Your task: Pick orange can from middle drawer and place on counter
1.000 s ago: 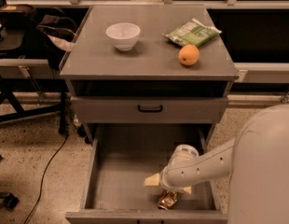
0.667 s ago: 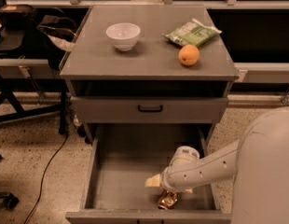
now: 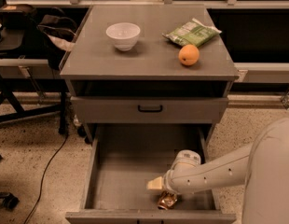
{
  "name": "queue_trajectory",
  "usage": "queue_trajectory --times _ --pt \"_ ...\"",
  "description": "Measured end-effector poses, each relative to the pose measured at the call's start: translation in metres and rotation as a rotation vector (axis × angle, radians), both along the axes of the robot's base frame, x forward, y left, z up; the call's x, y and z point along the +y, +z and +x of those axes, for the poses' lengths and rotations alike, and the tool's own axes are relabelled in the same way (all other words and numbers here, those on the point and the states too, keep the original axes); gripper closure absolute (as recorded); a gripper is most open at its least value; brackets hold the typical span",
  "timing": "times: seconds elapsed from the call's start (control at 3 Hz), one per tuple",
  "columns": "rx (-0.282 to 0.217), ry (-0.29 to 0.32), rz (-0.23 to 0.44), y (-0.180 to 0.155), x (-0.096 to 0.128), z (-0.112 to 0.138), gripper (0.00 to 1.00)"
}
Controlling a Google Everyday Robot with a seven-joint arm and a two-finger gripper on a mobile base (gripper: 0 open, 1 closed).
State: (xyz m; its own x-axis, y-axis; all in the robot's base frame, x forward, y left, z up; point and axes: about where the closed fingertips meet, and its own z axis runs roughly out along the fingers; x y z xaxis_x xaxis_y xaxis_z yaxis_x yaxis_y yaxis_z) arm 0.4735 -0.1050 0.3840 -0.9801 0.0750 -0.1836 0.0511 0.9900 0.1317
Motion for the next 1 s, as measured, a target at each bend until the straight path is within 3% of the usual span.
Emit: queue_trajectory --times 0.67,1.0 --pt "0.039 -0.034 0.010 -0.0186 -0.0006 -0.0072 0.00" --pt "0.034 0.013 0.002 -0.0188 -0.0006 -0.0074 0.19"
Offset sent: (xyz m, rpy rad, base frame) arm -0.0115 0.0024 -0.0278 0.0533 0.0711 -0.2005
